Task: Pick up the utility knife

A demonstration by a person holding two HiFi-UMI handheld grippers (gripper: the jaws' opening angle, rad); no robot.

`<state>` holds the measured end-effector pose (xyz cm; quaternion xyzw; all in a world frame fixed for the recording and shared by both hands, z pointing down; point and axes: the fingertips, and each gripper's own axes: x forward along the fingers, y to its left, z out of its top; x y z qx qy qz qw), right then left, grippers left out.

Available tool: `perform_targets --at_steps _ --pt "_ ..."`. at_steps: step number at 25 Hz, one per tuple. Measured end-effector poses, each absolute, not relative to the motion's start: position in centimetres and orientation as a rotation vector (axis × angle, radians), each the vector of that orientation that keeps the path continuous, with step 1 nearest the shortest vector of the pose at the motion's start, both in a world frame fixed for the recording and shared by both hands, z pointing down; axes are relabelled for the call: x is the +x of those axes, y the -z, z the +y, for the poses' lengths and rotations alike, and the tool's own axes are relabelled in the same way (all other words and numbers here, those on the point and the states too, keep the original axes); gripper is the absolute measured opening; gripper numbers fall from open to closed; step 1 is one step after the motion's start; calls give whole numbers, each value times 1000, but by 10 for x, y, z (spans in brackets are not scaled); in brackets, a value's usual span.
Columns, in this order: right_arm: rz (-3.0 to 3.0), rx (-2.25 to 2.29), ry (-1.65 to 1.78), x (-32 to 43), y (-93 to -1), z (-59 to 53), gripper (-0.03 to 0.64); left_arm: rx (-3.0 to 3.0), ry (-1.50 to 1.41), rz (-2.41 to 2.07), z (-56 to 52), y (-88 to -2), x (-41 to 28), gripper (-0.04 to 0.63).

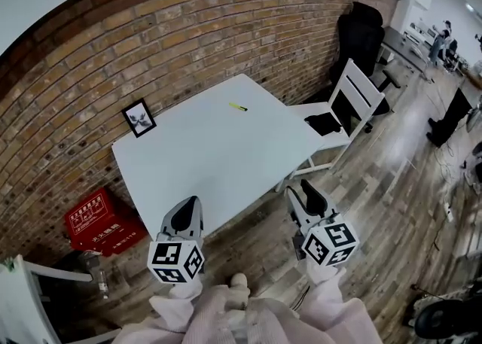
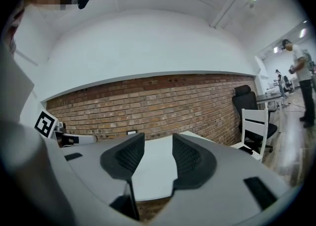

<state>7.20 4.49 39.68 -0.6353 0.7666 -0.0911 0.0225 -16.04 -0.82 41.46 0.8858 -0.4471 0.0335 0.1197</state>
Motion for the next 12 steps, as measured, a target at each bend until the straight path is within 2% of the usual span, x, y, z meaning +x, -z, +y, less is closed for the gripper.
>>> perform_targets --at_steps 12 --pt "2352 -1987 299 80 -401 -7 164 2600 -107 -1256 -57 -422 -146 -6"
